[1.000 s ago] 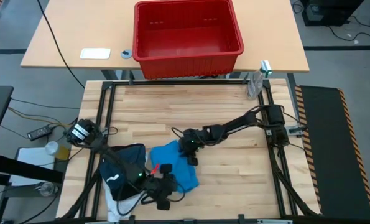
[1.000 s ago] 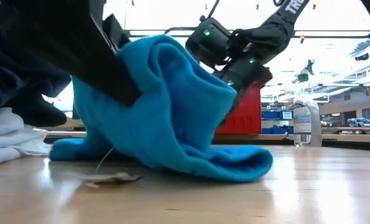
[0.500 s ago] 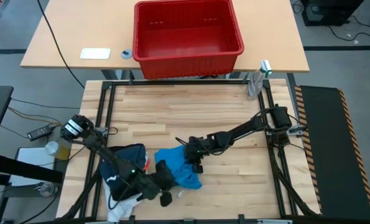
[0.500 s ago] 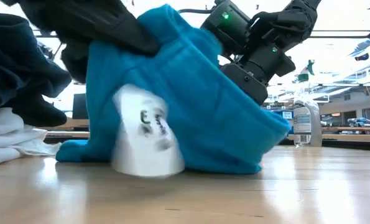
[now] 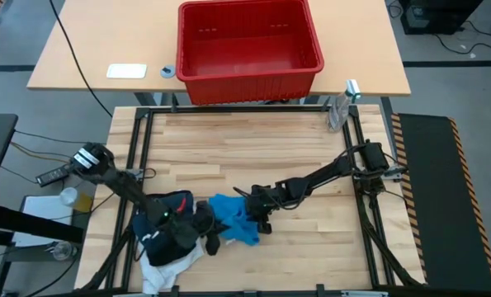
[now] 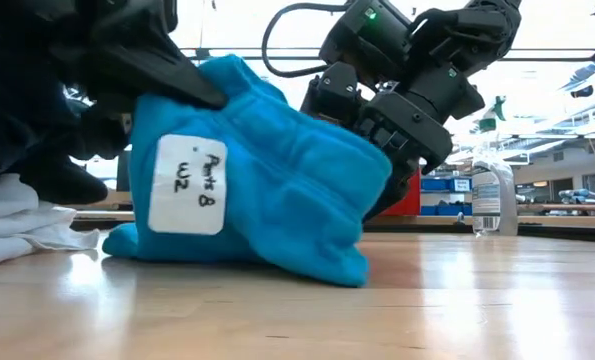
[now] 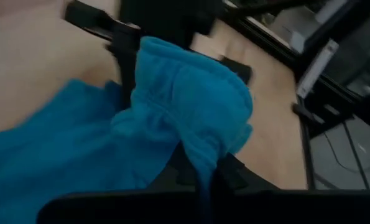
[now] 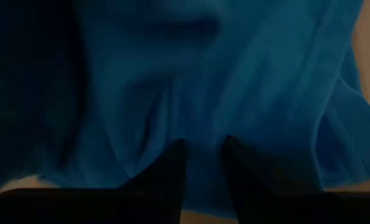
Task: Fold Laundry from Bin
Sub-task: Fold the blue shorts
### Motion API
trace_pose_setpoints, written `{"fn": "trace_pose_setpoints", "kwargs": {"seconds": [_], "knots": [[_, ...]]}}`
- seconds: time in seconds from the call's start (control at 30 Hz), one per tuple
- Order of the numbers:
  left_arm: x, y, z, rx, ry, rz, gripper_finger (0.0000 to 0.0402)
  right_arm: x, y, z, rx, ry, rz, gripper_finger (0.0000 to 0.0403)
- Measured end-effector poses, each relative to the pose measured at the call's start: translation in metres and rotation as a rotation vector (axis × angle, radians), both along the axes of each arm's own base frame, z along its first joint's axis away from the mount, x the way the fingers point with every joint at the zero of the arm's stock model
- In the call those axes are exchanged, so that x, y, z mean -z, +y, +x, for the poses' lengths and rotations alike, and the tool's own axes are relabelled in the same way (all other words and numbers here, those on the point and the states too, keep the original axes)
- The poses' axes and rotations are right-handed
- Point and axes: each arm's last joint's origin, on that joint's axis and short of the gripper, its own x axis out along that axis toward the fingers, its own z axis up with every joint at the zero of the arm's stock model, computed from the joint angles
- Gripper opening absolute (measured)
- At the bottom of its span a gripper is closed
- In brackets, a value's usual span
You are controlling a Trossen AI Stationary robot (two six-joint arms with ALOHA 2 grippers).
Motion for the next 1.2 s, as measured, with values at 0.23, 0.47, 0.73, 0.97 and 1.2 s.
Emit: {"fn": "trace_pose_setpoints", "kwargs": {"seconds": [0.23,0.47,0.73,0.97,1.2], "knots": [[0.013,0.026,0.001,-0.055,0.048,-0.1,0.0008,0.0,0.004,-0.001,0.005,0.01,0.035,0.0116],[0.031,0.051,-0.004,-0.124,0.117,-0.179,0.0012,0.0,0.006,-0.001,0.019,0.018,0.057,0.0116],[0.026,0.065,0.007,0.062,0.136,-0.153,0.0106,0.0,0.005,-0.001,0.053,0.026,0.081,0.0116],[0.009,0.055,0.015,0.45,-0.025,-0.057,0.0097,0.0,-0.001,0.0,0.09,0.023,0.075,0.0116],[0.008,0.052,0.018,0.511,0.004,0.063,0.007,-0.003,-0.017,0.007,0.267,-0.031,0.062,0.0116]]}}
